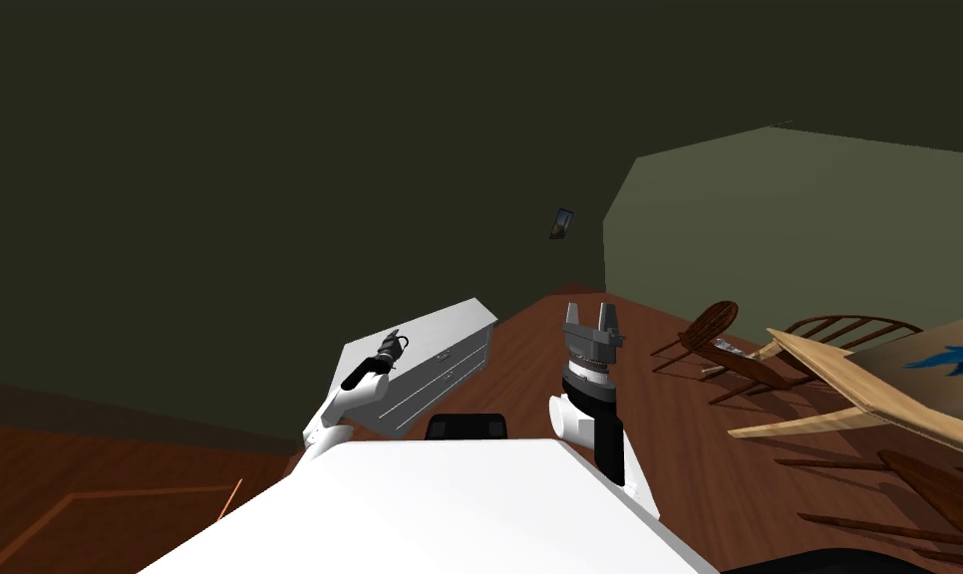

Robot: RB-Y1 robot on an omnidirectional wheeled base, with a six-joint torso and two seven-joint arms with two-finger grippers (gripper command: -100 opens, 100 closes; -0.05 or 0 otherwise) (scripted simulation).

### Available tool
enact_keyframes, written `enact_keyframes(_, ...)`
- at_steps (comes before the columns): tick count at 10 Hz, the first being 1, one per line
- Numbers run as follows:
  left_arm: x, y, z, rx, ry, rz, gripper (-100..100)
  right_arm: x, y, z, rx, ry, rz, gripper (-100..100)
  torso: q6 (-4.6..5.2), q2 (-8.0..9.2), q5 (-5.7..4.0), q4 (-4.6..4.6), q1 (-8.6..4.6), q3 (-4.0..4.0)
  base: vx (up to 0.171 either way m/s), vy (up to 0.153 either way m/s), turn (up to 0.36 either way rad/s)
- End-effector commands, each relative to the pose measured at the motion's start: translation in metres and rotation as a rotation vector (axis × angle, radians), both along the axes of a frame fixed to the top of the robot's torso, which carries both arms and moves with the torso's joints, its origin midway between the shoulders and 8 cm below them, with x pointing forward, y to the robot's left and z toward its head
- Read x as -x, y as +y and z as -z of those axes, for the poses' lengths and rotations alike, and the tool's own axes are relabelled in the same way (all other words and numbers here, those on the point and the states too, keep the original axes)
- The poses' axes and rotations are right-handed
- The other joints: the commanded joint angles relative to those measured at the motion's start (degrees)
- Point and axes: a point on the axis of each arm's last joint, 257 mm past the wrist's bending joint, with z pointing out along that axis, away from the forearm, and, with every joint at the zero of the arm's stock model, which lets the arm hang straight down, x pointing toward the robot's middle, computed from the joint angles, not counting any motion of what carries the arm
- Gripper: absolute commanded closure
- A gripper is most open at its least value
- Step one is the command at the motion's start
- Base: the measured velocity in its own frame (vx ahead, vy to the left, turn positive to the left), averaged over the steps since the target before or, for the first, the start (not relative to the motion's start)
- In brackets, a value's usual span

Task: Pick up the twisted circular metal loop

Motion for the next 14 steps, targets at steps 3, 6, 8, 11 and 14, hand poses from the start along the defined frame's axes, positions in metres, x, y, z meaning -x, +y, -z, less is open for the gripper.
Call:
enact_keyframes(3, -0.005, -0.004, 0.029, 0.077, 0.088, -0.013, -100, 0.000, 0.000, 0.000, 0.000, 0.000, 0.000, 0, 0.00, 0.02, 0.01, 0.00, -0.02, 0.01, -0.011, 0.106, -0.038)
enact_keyframes(6, -0.007, -0.003, 0.044, 0.122, 0.145, -0.025, -100, 0.000, 0.000, 0.000, 0.000, 0.000, 0.000, 0, -0.01, -0.02, -0.01, 0.00, -0.07, -0.01, 0.004, 0.092, -0.037)
enact_keyframes(8, -0.008, -0.002, 0.043, 0.122, 0.146, -0.026, -100, 0.000, 0.000, 0.000, 0.000, 0.000, 0.000, 0, -0.01, -0.18, 0.01, -0.04, 0.06, -0.10, 0.038, 0.096, -0.025)
enact_keyframes(11, -0.010, -0.004, 0.053, 0.121, 0.147, -0.029, -100, 0.000, 0.000, 0.000, 0.000, 0.000, 0.000, 0, 0.00, -0.20, -0.06, -0.04, -0.30, -0.11, 0.052, 0.029, -0.005)
enact_keyframes(14, -0.009, -0.003, 0.051, 0.122, 0.147, -0.028, 100, 0.000, 0.000, 0.000, 0.000, 0.000, 0.000, 0, -0.01, -0.10, -0.08, -0.03, -0.40, -0.06, 0.016, 0.007, -0.001)
